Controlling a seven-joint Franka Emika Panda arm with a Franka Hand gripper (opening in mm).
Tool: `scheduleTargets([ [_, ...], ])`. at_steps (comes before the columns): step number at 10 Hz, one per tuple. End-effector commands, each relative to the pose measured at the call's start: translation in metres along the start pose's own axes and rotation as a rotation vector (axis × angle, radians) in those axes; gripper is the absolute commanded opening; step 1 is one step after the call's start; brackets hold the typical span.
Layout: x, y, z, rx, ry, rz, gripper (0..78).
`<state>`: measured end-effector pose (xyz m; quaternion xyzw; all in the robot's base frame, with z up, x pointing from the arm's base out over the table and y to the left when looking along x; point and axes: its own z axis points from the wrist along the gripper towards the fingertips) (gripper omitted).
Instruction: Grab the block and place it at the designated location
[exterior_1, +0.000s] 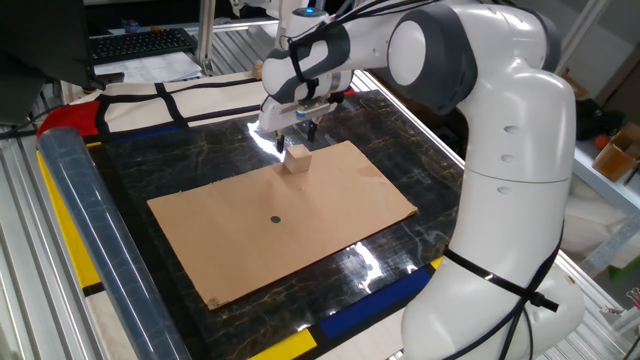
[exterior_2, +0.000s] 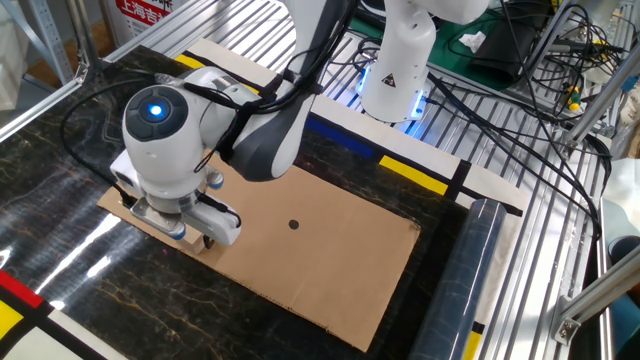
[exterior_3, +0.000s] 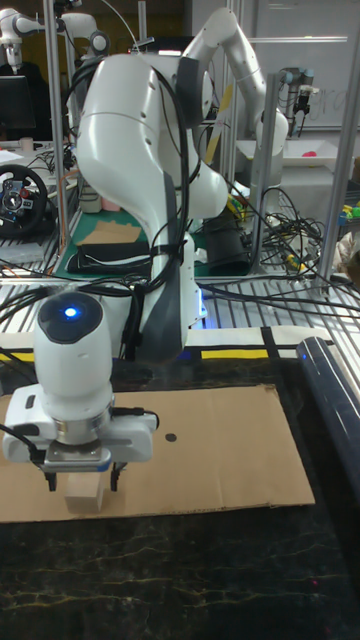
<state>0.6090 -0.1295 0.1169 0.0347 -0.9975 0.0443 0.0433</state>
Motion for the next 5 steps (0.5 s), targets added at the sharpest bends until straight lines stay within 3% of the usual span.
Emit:
scheduleTargets([
  [1,0.0142,-0.0071,0.0123,0.022,0.021,0.009,77.4],
  [3,0.0146,-0.0082,0.0129,0.023,0.025,0.019,77.4],
  [5,0.0143,-0.0136,0.0218,-0.002,0.029,0.01,77.4],
])
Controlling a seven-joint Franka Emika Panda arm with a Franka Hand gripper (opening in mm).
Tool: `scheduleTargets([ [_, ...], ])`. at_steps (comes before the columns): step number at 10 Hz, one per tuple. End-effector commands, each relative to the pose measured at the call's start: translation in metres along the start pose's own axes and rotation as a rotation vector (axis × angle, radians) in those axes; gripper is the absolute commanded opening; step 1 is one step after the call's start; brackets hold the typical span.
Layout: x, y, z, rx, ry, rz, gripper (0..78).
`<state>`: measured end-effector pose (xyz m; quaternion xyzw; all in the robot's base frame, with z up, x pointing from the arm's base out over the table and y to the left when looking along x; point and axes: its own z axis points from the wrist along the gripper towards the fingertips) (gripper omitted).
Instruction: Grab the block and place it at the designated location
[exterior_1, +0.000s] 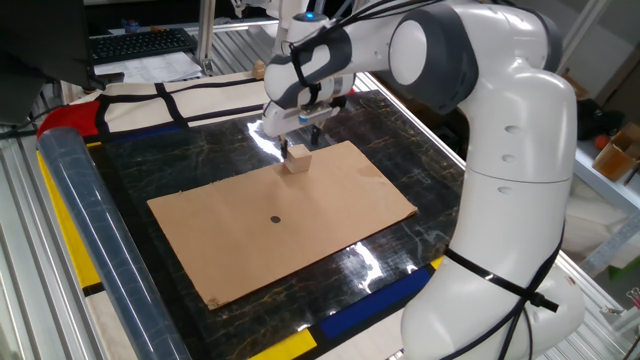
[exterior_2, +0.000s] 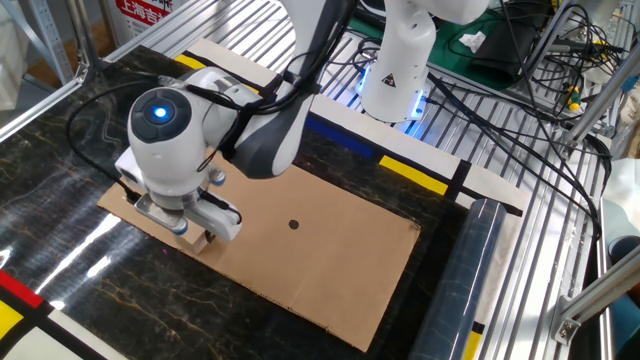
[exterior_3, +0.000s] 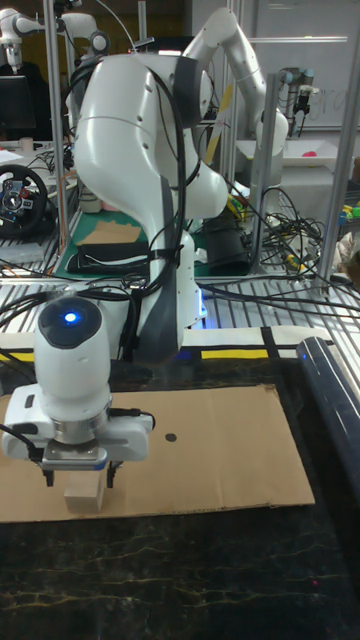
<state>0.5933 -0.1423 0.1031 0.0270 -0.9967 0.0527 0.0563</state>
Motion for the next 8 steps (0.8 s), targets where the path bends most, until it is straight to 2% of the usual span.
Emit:
scheduleTargets([
  [1,-0.0018,-0.0026,0.0089,-0.026,0.0,-0.006,77.4],
  [3,-0.0031,-0.0015,0.0158,-0.073,-0.003,-0.01,77.4],
  [8,-0.0039,0.0012,0.0149,-0.076,-0.002,-0.019,77.4],
])
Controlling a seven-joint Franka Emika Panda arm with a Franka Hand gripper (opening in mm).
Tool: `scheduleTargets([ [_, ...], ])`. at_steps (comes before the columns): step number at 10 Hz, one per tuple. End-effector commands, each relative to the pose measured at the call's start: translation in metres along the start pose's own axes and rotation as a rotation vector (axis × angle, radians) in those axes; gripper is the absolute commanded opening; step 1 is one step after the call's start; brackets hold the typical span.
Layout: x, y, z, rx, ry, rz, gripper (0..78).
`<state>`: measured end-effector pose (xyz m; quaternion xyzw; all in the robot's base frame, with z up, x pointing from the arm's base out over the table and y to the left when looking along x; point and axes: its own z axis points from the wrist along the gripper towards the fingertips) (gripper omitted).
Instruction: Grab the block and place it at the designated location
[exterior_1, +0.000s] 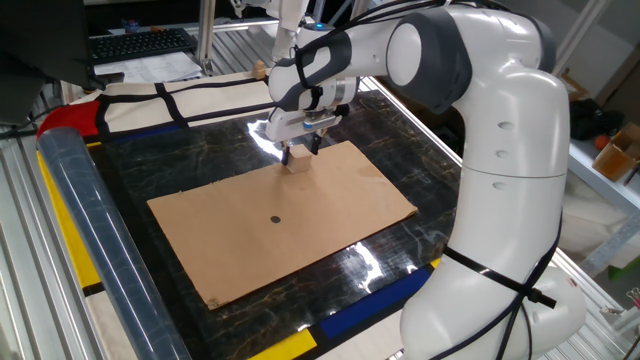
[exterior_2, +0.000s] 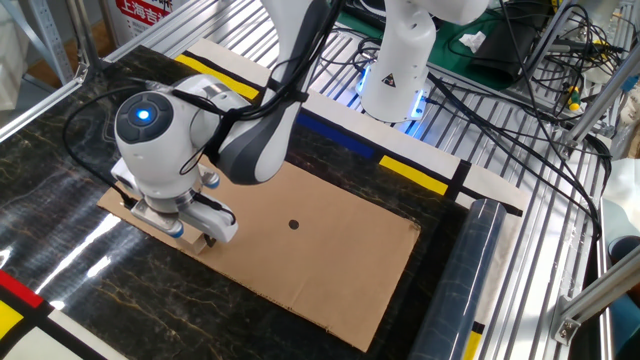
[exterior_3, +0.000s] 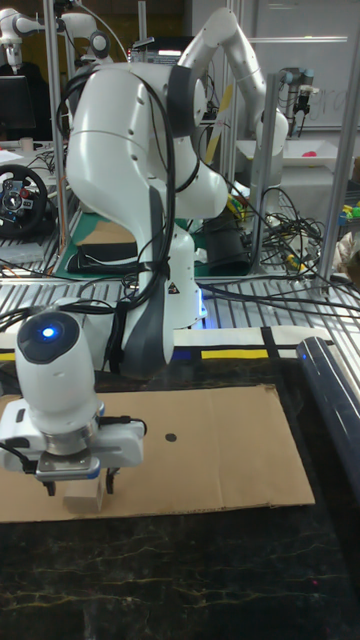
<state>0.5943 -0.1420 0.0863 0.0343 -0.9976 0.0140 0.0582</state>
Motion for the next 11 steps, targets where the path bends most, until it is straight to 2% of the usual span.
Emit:
scheduleTargets([
  [1,-0.0011,-0.0004,-0.0003,-0.006,-0.004,0.001,77.4],
  [11,-0.0032,0.0031,0.0059,-0.01,-0.008,-0.019,77.4],
])
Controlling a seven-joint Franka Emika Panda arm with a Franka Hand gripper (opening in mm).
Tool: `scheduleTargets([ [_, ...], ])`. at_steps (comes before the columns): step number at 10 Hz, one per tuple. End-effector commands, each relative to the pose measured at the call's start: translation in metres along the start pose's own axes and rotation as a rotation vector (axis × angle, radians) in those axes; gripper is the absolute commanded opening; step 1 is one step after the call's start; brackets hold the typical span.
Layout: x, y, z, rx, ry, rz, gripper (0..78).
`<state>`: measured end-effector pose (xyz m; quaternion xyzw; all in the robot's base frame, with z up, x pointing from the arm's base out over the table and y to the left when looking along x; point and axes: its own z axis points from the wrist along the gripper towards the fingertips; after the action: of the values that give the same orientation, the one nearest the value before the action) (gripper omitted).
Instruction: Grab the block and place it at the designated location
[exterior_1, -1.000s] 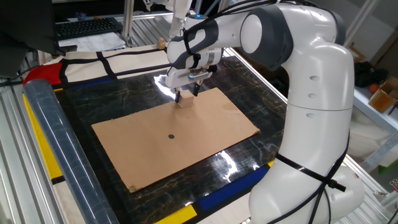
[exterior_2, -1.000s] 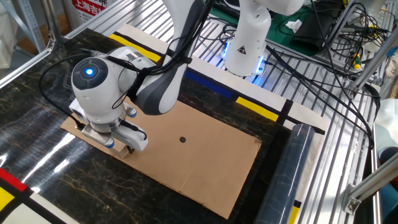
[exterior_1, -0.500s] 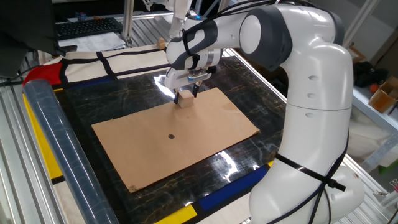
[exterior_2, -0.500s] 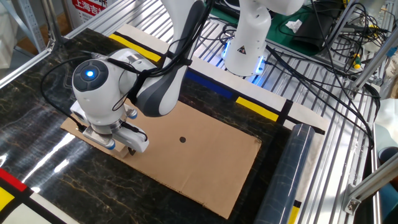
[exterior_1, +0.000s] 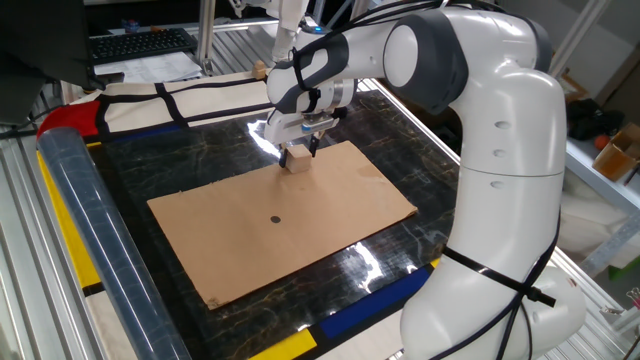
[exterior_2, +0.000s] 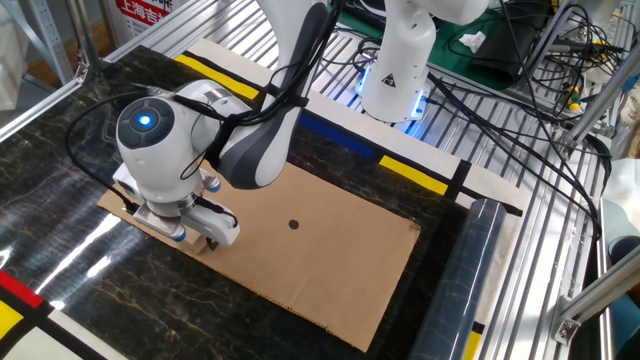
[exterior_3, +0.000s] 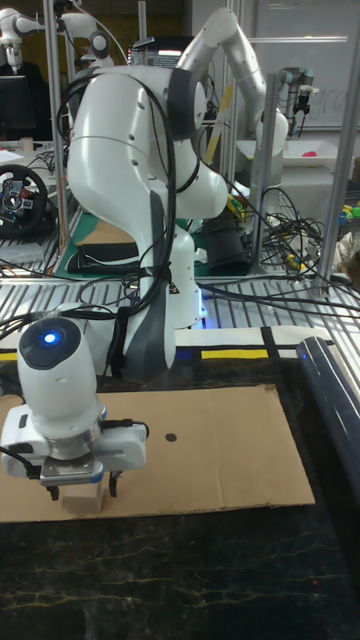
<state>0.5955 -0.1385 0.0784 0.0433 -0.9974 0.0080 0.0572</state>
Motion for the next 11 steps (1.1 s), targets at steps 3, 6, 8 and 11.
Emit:
scheduleTargets([
  [3,-0.0009,-0.0005,-0.0016,0.001,-0.005,-0.001,1.1],
  [6,-0.0009,-0.0005,-0.0016,0.001,-0.005,-0.001,1.1],
  [8,-0.0009,-0.0005,-0.0016,0.001,-0.005,-0.001,1.1],
  [11,-0.0009,-0.0005,-0.0016,0.001,-0.005,-0.001,1.1],
])
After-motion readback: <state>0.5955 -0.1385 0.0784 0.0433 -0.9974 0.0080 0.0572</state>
